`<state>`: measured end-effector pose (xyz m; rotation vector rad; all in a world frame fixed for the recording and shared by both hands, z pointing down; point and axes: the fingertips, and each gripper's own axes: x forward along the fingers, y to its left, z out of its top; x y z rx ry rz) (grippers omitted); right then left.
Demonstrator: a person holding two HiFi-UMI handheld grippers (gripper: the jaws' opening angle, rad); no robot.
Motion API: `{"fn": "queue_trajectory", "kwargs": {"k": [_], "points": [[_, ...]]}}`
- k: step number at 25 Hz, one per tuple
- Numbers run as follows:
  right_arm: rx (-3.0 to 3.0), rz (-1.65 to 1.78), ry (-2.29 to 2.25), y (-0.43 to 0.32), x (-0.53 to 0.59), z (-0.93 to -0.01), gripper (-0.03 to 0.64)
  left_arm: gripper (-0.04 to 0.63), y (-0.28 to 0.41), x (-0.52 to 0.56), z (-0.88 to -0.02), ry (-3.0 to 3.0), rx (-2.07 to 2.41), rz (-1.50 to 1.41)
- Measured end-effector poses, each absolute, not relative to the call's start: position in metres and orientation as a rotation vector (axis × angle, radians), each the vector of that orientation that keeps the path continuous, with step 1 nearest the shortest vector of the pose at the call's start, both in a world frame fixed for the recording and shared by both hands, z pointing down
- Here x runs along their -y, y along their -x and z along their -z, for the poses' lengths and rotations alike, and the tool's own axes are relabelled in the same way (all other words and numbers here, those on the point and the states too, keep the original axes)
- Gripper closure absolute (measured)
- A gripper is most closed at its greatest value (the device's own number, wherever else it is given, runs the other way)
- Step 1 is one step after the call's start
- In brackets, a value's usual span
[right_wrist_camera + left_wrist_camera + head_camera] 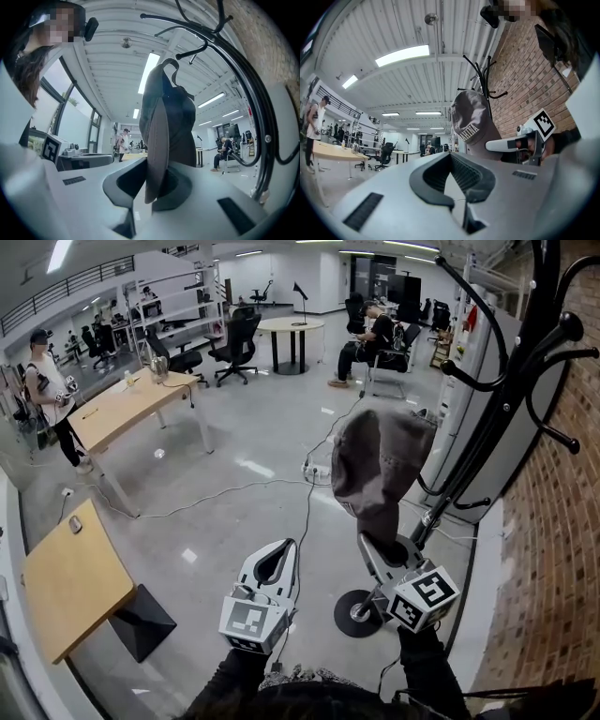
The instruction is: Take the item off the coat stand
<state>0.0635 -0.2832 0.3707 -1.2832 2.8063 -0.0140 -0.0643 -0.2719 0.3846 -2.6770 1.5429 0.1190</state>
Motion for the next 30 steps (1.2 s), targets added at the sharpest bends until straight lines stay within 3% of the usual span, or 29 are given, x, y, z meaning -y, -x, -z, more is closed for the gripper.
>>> {"fn": "queue_trajectory", "kwargs": {"k": [30], "points": [[-2.773,0.09,1.374,-0.094,0.249,-0.419,0.582,0.588,0.043,0.266,-0.39,2.691,-1.501,-0.066]]}}
